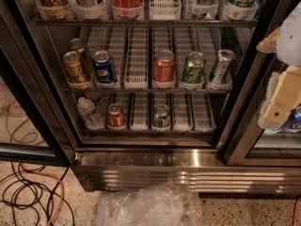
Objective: Pick coke can from bottom shelf of fridge
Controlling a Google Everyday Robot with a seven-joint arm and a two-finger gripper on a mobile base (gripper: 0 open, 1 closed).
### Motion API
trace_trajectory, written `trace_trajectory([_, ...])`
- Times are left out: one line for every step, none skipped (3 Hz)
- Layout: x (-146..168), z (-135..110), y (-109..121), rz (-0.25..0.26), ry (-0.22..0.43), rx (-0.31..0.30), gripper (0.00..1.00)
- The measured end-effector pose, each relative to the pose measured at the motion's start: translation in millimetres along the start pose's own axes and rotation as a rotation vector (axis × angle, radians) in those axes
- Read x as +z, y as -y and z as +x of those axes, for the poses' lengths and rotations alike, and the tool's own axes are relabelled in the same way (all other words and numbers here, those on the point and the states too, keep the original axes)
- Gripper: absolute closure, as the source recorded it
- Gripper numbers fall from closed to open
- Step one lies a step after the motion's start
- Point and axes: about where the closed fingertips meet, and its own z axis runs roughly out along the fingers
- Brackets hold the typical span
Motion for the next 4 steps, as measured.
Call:
trace_trajectory([0, 0, 0, 0.000, 0.000, 0.000, 0.00])
trace_trajectory([8, 3, -8, 0.018, 0.045, 0.031, 0.00])
trace_trajectory([23, -8, -44, 0.031, 0.162, 0.120, 0.00])
trace_trajectory([77, -32, -87, -0.036, 0.308, 0.215, 0.00])
